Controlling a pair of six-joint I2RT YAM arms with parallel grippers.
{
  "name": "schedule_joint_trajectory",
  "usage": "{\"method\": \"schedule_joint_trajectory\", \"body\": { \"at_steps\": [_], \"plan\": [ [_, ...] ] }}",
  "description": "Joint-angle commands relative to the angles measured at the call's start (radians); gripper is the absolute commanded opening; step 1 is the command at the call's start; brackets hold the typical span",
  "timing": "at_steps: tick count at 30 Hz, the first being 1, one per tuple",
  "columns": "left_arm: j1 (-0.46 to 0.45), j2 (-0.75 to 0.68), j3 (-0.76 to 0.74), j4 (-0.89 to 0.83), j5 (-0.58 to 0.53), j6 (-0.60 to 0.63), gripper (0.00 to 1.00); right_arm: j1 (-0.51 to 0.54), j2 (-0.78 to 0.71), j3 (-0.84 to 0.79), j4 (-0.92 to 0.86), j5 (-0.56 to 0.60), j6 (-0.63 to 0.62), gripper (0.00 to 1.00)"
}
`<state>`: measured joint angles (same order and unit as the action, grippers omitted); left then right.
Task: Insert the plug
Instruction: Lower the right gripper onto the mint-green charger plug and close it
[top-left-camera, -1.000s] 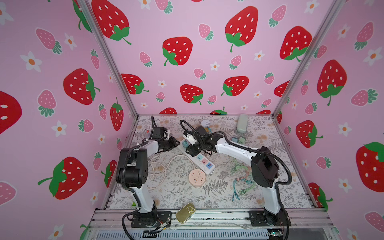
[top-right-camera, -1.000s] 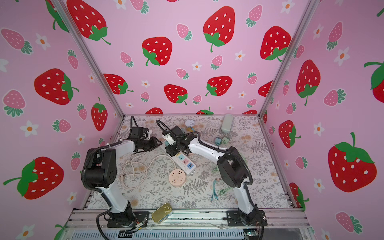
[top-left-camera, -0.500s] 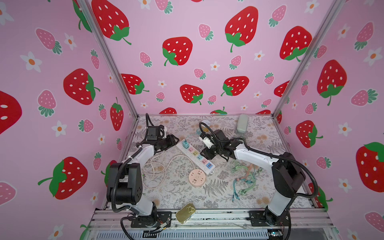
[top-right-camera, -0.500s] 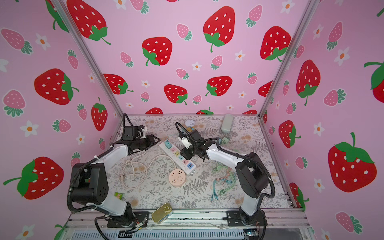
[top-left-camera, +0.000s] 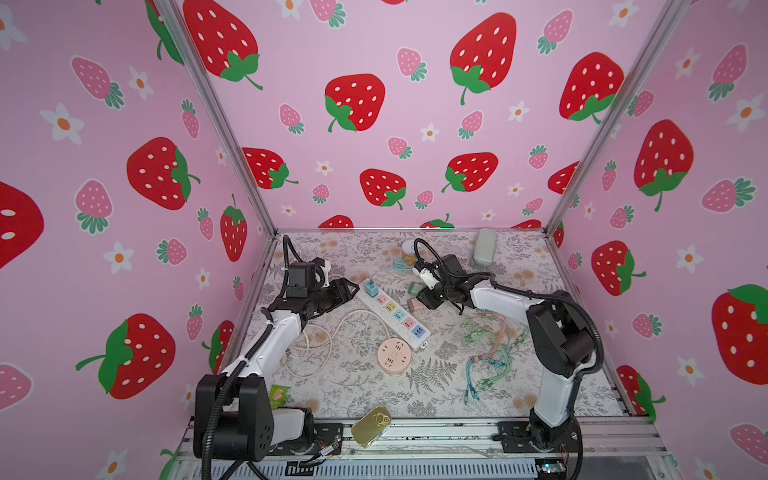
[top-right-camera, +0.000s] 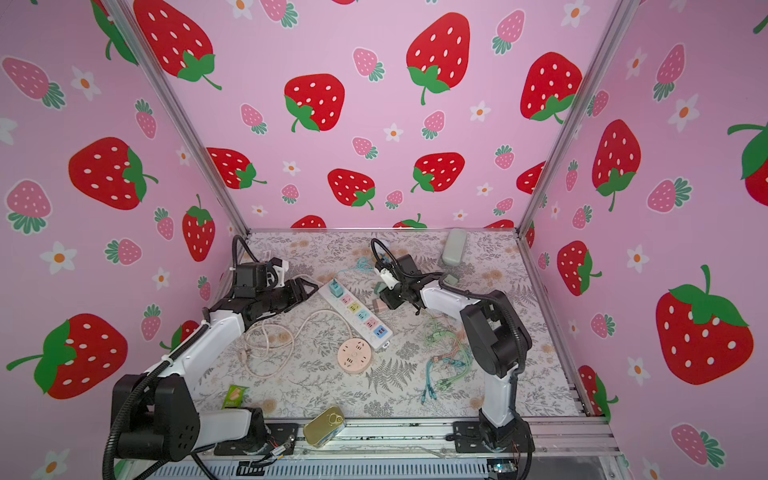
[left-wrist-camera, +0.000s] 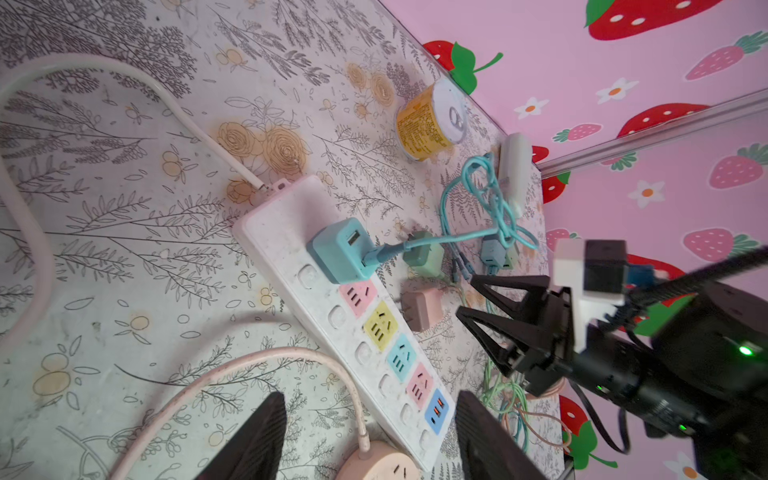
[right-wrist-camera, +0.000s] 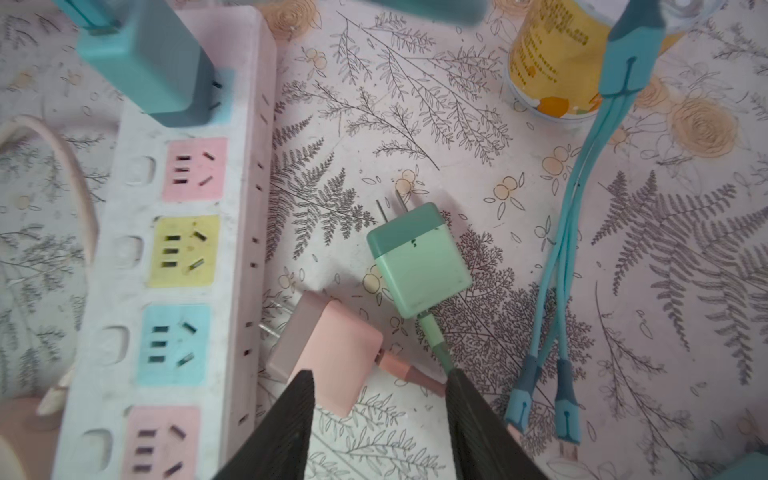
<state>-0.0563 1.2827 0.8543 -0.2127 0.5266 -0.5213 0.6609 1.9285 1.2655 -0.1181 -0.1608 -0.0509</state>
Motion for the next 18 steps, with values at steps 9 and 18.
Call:
{"method": "schedule_joint_trajectory", "body": {
  "at_steps": [9,18],
  "plan": [
    [-0.013,-0.131,-0.039,-0.102,0.048,0.013,0.73,-0.035,0.125,0.139,0.02,-0.043,-0.078,0.54],
    [-0.012,-0.204,-0.031,-0.157,0.036,0.025,0.74,-0.037,0.182,0.178,0.001,-0.091,-0.105,0.53]
  ]
}}
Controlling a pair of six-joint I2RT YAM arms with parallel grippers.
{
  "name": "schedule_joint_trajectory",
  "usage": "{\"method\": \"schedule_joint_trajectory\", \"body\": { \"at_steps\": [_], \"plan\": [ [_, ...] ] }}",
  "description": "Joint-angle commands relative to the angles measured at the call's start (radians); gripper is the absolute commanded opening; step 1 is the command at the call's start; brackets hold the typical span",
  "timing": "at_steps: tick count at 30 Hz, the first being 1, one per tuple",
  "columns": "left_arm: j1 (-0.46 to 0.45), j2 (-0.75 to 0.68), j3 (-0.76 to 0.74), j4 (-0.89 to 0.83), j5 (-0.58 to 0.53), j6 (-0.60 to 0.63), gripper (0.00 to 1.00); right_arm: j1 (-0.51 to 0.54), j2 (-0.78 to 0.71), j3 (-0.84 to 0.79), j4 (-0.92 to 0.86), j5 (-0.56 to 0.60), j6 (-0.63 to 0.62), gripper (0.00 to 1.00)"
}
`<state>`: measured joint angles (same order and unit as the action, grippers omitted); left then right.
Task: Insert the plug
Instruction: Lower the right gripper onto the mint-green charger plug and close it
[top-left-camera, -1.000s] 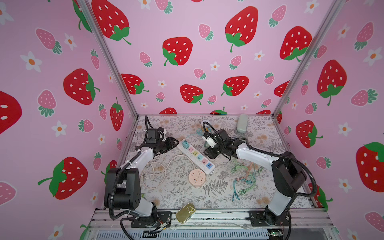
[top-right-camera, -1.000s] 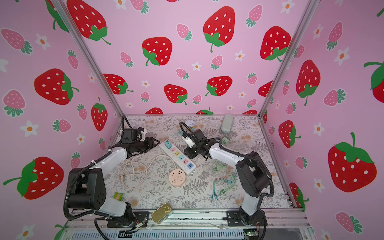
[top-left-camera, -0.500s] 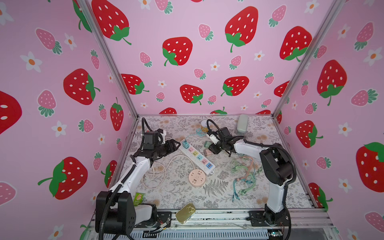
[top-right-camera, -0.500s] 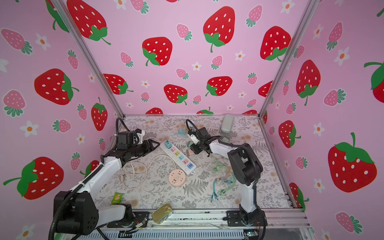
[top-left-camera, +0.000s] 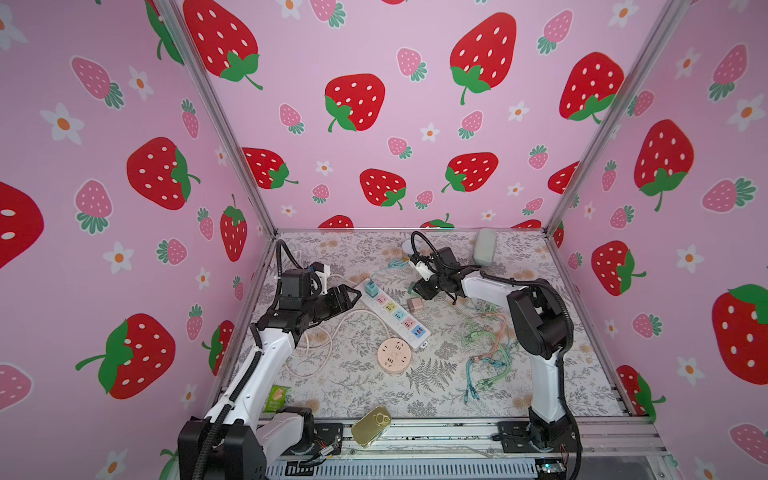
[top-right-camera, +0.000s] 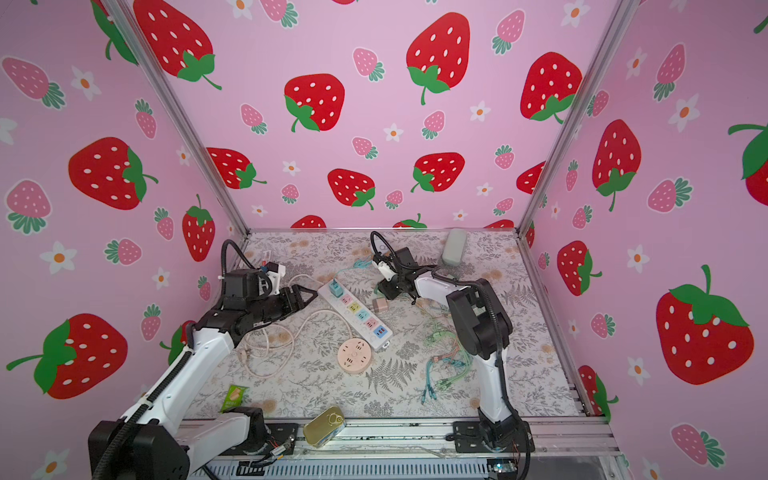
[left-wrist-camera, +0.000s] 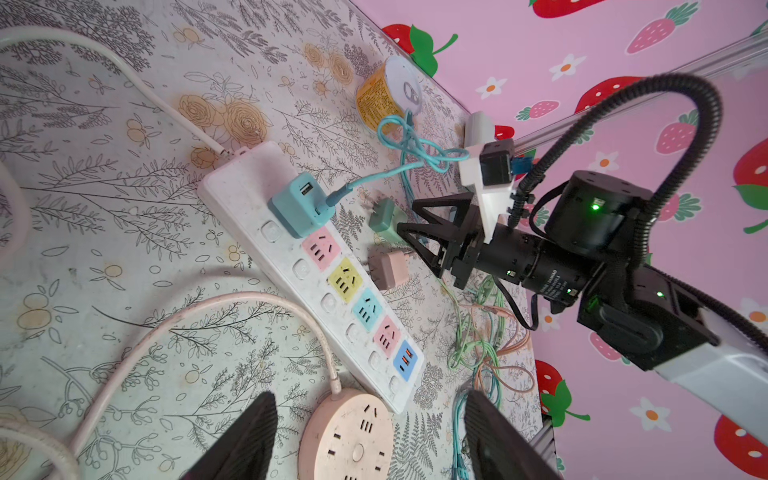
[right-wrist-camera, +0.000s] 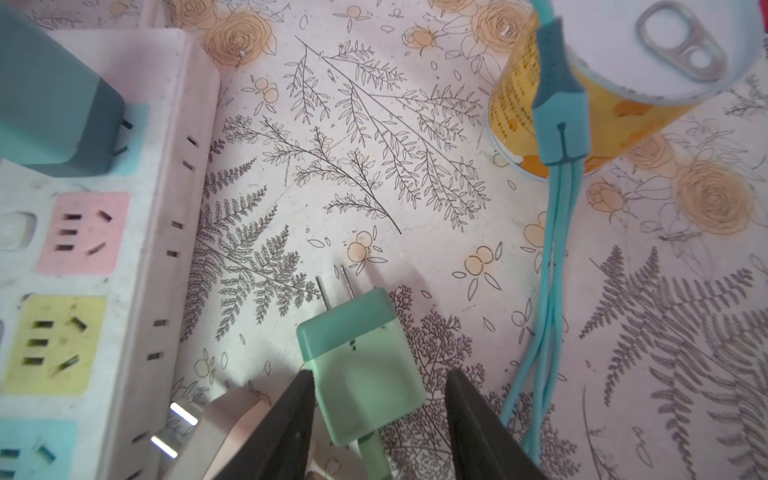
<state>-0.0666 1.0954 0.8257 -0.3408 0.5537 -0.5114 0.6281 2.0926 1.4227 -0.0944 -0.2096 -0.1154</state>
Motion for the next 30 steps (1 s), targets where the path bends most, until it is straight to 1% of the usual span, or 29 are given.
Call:
{"method": "schedule_joint_trajectory", "body": {
  "at_steps": [1,22,23,27,30],
  "plan": [
    [-0.002,-0.017,-0.004,-0.028,0.009,0.015,0.74,-0.004,0.022,0.022,-0.027,-0.052,-0.044,0.53],
    [0.0,-0.022,-0.026,-0.034,0.0,0.041,0.74,-0.004,0.119,0.101,-0.067,-0.035,-0.054,0.52],
    [0.001,-0.02,-0.027,-0.032,0.0,0.04,0.74,-0.004,0.118,0.101,-0.066,-0.036,-0.053,0.49],
    [0.001,-0.017,-0.027,-0.03,-0.001,0.039,0.74,-0.004,0.093,0.084,-0.061,-0.04,-0.05,0.4],
    [0.001,-0.014,-0.027,-0.029,-0.001,0.04,0.74,-0.004,0.045,0.051,-0.04,-0.051,-0.041,0.38]
  ]
}}
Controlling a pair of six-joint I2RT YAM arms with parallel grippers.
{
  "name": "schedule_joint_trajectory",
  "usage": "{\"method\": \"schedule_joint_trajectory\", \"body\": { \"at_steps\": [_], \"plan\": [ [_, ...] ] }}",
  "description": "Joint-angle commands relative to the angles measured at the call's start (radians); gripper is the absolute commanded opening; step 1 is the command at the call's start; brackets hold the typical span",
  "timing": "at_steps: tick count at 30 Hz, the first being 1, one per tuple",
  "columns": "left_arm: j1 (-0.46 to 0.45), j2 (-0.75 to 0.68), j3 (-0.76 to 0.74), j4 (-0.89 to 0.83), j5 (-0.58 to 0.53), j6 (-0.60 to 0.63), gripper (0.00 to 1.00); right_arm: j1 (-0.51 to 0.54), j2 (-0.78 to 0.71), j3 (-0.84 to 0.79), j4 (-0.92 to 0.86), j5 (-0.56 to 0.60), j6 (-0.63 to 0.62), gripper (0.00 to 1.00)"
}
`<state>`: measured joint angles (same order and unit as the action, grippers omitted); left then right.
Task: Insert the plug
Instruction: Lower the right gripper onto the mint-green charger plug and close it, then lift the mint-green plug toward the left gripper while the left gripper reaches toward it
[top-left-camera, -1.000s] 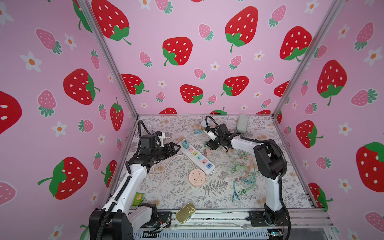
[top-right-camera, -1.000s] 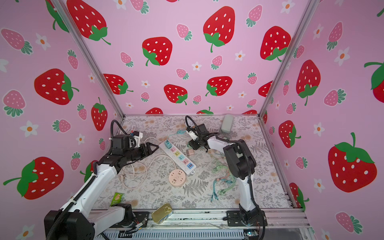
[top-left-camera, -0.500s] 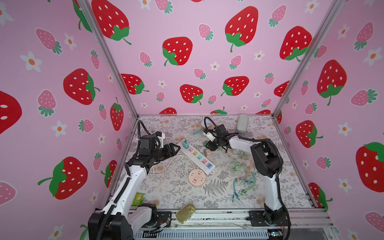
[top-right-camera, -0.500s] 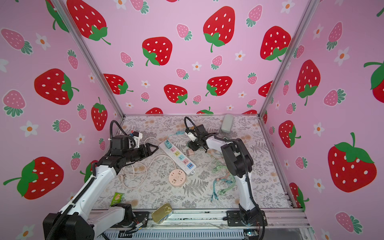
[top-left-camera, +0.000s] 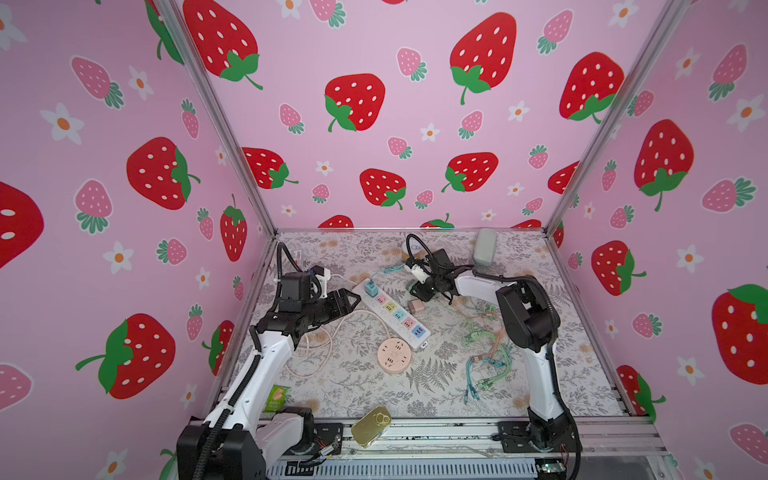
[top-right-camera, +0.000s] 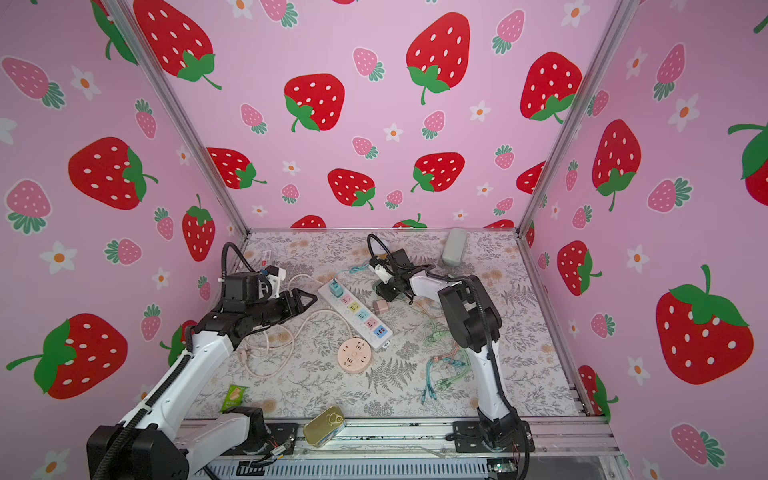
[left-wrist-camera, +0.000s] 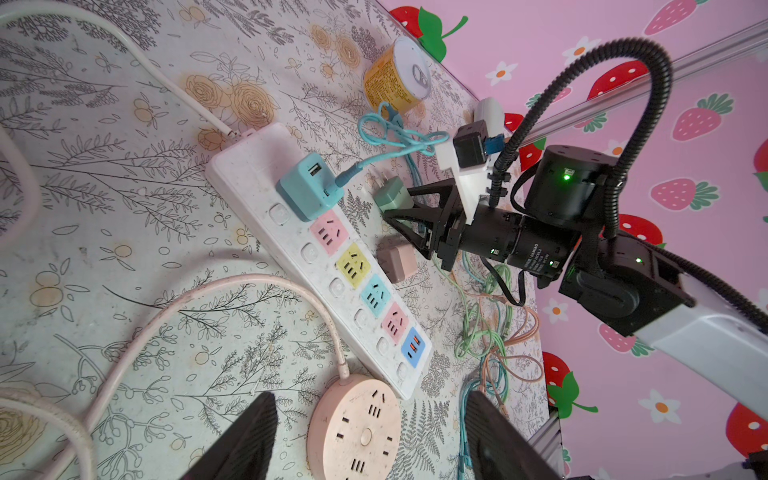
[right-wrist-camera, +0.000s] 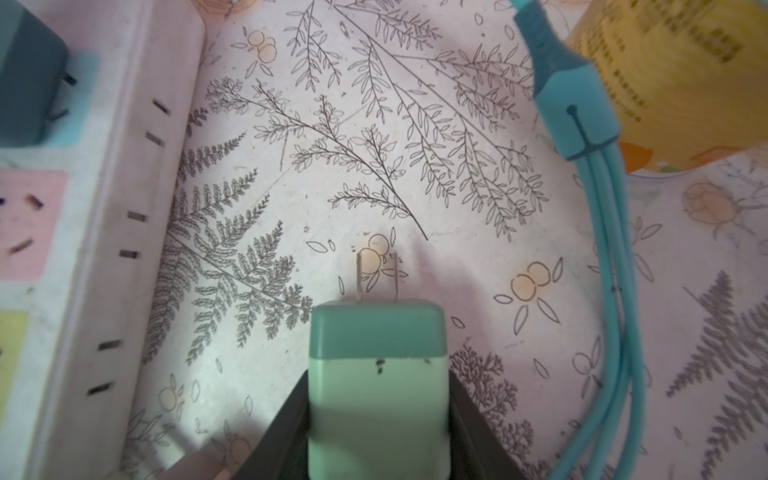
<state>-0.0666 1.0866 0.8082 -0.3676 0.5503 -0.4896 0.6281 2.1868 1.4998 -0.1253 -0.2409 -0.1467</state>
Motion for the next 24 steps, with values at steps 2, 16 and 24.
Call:
{"method": "schedule_joint_trajectory", "body": {
  "at_steps": [2,16,24],
  "plan": [
    [0.0,-0.007,-0.009,0.001,0.002,0.017,0.74,-0.004,-0.085,-0.05,0.006,-0.028,-0.003,0.36],
    [0.001,0.031,0.005,0.056,0.096,0.007,0.74,-0.004,-0.294,-0.124,0.017,-0.091,0.017,0.28],
    [-0.001,0.052,0.045,0.09,0.181,-0.001,0.74,-0.004,-0.416,-0.189,0.007,-0.037,0.035,0.27]
  ]
}}
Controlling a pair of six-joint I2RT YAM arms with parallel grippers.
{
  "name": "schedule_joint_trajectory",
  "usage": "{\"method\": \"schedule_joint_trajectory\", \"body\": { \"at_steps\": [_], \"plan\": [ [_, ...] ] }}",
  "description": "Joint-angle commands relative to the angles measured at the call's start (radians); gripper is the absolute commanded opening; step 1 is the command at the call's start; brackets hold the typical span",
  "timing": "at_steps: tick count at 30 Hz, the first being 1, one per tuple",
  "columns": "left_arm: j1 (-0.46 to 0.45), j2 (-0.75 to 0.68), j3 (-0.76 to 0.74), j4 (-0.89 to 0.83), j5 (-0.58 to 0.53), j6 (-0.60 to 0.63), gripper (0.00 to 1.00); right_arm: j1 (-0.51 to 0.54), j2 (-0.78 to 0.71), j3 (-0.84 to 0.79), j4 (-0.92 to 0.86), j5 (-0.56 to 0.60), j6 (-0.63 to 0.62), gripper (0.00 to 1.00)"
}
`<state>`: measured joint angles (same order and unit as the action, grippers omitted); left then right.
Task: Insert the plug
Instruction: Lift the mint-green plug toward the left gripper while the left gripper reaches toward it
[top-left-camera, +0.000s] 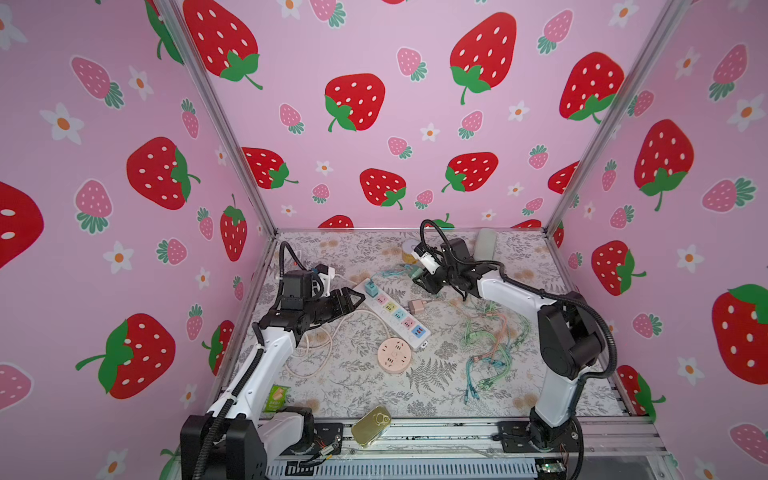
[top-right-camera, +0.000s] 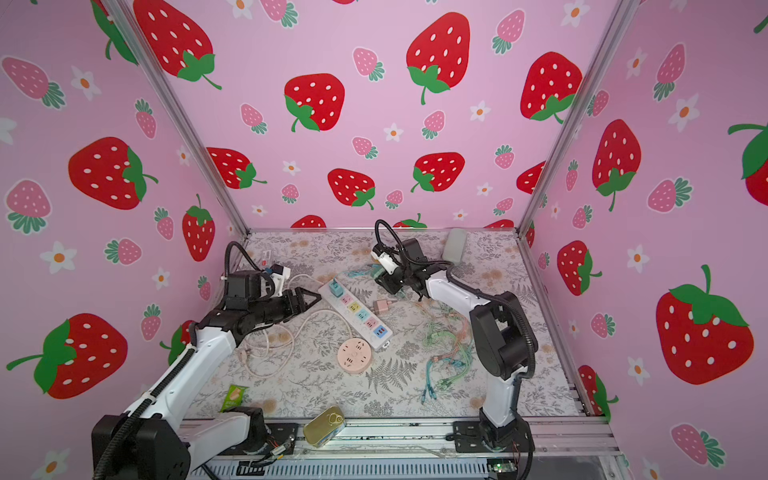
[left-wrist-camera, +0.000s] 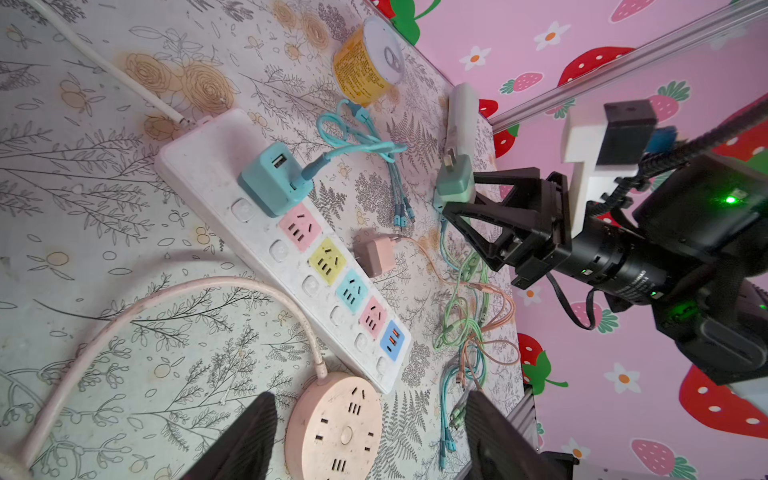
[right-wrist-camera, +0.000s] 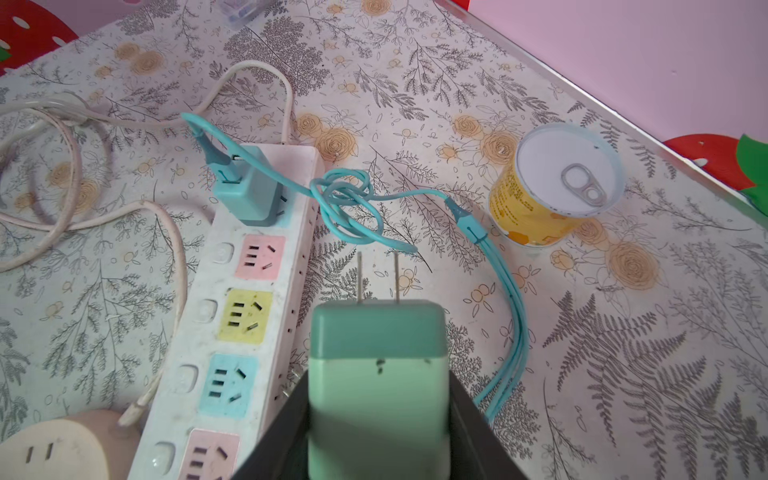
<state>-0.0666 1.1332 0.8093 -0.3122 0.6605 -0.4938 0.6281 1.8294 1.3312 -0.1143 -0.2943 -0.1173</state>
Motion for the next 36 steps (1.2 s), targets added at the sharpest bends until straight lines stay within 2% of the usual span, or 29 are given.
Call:
{"method": "schedule_joint_trajectory", "body": {
  "at_steps": [1,9,20,26,36],
  "plan": [
    [-0.002,0.008,0.046,0.043,0.084,0.001,0.74,-0.004,-0.074,-0.03,0.0,0.02,0.004,0.27],
    [-0.034,0.042,0.083,0.094,0.172,-0.016,0.74,0.017,-0.233,-0.137,0.072,-0.078,-0.058,0.27],
    [-0.12,0.095,0.127,0.237,0.321,-0.084,0.76,0.075,-0.349,-0.239,0.158,-0.171,-0.115,0.24],
    [-0.156,0.117,0.148,0.274,0.394,-0.093,0.77,0.109,-0.369,-0.263,0.192,-0.154,-0.113,0.24],
    [-0.198,0.148,0.167,0.263,0.413,-0.088,0.77,0.164,-0.389,-0.269,0.211,-0.126,-0.128,0.24]
  ]
}}
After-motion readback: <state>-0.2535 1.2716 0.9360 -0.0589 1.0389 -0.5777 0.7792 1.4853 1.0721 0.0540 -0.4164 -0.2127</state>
